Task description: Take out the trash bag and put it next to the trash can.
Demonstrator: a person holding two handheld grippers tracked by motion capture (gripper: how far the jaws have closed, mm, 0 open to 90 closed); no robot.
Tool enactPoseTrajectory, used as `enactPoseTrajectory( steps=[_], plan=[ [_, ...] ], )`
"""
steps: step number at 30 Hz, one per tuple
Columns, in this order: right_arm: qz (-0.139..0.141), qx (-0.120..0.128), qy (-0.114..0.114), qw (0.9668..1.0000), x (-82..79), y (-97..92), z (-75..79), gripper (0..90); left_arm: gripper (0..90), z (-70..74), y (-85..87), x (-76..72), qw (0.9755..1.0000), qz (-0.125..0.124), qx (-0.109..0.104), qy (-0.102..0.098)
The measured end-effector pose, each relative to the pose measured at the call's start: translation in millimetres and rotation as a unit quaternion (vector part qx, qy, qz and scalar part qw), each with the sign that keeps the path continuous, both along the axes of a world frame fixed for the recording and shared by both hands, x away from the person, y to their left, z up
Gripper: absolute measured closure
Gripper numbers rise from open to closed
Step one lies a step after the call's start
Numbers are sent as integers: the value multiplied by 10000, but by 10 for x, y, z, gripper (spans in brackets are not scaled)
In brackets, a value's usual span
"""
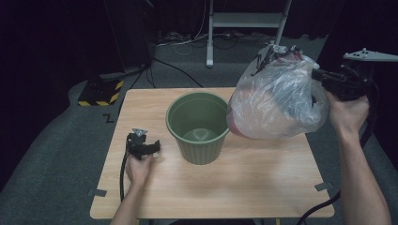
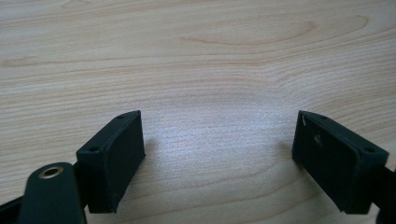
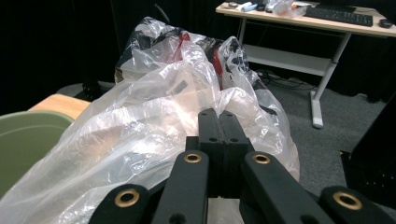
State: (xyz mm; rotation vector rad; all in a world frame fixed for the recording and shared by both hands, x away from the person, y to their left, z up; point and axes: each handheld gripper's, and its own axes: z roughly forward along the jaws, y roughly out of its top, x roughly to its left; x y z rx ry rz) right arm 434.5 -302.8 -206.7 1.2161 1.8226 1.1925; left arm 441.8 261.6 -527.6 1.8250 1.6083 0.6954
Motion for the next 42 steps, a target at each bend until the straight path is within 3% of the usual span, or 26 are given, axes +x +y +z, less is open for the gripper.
enactPoseTrajectory(
  steps=[10,16,18,28,34,42],
  plan=[
    [-49,-33,39,10000,18,-5,-18,900,167,0,0,0,10000,-1,0,0],
    [-75,-405,197,9990,127,178,-108,900,167,0,0,0,10000,0,0,-1],
    [-175,-625,287,9975,194,241,-187,900,167,0,0,0,10000,2,-2,-2],
    [-416,-837,884,9917,499,298,-724,900,167,0,0,0,10000,2,-2,-2],
    [-630,-1010,1085,9869,596,267,-923,900,166,0,0,0,10000,2,-2,-2],
    [-946,-1175,1179,9815,669,185,-1069,900,166,0,0,0,10000,0,-4,-4]
  ],
)
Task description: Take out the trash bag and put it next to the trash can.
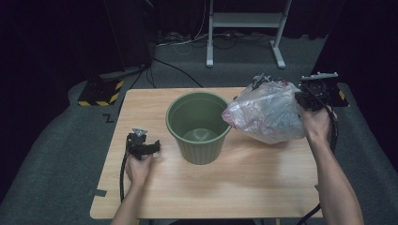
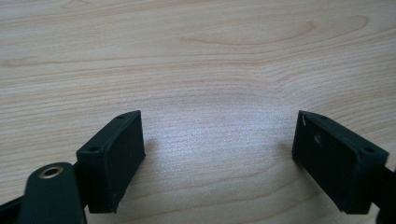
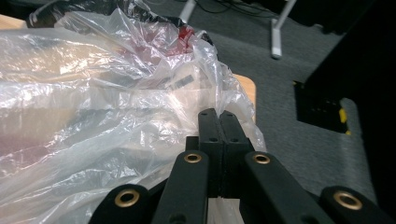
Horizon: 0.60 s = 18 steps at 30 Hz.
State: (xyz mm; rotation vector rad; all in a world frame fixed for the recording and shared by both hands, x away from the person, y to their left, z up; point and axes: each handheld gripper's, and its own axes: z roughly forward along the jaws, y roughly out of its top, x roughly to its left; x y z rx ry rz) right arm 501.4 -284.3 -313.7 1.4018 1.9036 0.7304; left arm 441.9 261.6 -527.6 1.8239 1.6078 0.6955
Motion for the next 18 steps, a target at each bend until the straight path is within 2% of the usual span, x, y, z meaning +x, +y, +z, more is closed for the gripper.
enactPoseTrajectory(
  steps=[6,11,18],
  plan=[
    [-172,-174,119,9996,75,5,-142,900,166,0,0,0,10000,2,2,2],
    [-316,-315,295,9986,154,22,-367,900,167,0,0,0,10000,3,0,1],
    [-363,-481,454,9971,214,96,-655,899,167,1,2,-1,10000,-9,10,12]
  ],
)
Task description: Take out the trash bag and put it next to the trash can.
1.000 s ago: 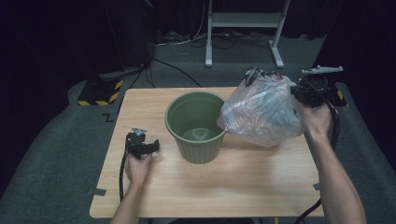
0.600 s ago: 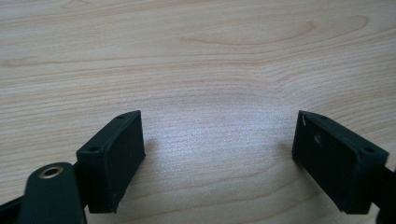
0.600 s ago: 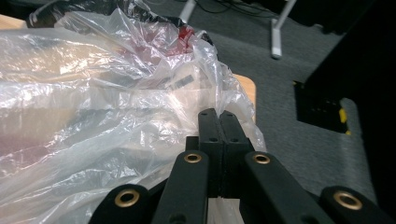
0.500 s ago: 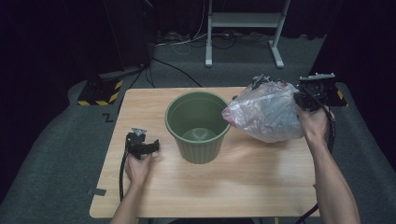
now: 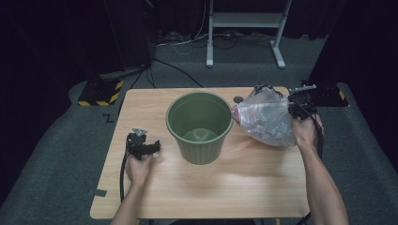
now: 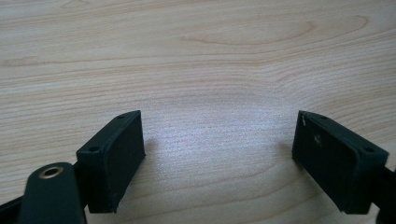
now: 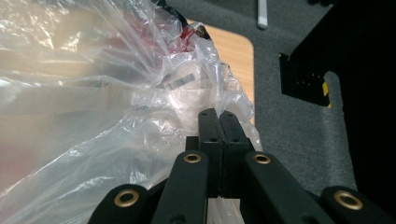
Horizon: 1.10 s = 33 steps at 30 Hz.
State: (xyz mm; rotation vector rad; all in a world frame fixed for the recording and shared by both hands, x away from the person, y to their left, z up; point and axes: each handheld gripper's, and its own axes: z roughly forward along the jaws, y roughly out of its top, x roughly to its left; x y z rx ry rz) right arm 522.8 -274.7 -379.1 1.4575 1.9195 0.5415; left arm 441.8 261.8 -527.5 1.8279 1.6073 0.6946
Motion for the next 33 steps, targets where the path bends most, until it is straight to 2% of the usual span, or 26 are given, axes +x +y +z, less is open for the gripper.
enactPoseTrajectory(
  steps=[6,11,18,22,28,30,33],
  plan=[
    [63,2,68,10000,-5,73,-186,898,167,0,0,0,10000,0,0,0],
    [175,183,84,9996,-36,129,-328,898,167,0,0,0,10000,0,0,0],
    [288,613,69,9977,-81,196,-566,895,167,0,0,0,10000,0,0,-1],
    [387,902,22,9952,-120,204,-668,890,167,0,0,0,10000,0,0,-1],
    [572,1325,-51,9895,-197,197,-874,840,167,0,0,0,10000,0,-2,-2],
    [625,1451,-48,9874,-220,188,-951,803,167,0,0,0,10000,2,-2,-1],
    [585,1604,-24,9853,-242,190,-1067,690,167,-1,-2,1,10000,12,-11,-12]
  ],
)
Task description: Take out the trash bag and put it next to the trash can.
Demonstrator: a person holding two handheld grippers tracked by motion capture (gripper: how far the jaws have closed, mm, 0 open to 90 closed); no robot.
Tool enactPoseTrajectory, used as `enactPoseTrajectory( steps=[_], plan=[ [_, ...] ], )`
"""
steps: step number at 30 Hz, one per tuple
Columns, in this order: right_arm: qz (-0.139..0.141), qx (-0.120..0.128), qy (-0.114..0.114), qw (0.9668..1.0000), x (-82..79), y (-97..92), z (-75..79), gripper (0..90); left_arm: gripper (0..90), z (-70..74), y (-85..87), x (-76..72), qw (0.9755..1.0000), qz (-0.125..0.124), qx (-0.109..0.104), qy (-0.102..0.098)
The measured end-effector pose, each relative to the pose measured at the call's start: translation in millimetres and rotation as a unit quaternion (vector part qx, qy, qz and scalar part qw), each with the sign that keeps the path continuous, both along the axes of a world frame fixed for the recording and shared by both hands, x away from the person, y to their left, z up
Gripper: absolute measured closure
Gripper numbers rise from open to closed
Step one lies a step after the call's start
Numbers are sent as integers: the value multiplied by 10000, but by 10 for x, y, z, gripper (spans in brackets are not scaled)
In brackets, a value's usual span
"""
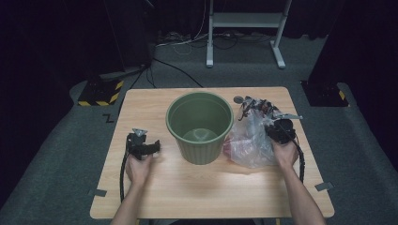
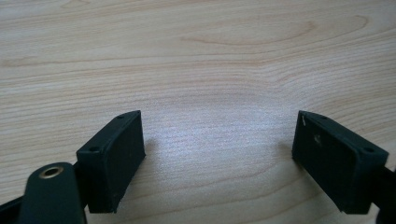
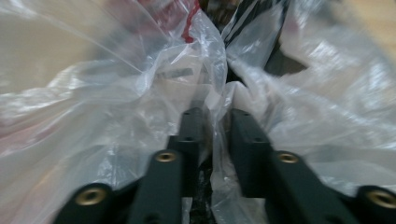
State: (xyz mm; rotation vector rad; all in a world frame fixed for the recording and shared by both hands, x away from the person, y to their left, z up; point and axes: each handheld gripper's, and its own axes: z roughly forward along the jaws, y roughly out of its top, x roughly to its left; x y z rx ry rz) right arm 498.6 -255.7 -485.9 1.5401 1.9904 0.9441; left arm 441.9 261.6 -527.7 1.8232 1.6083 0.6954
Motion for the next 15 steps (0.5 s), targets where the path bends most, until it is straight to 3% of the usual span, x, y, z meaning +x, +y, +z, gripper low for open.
enactPoseTrajectory(
  steps=[5,8,12,15],
  plan=[
    [-37,-53,105,9999,-7,38,-180,502,167,0,0,0,10000,0,1,2],
    [-51,-161,12,9999,-17,65,-260,442,167,0,0,0,10000,-1,2,3],
    [-44,-425,-250,9988,-55,129,-367,410,167,0,0,0,10000,-1,2,1],
    [-42,-539,-275,9982,-64,154,-368,410,167,0,0,1,10000,1,2,2]
  ],
)
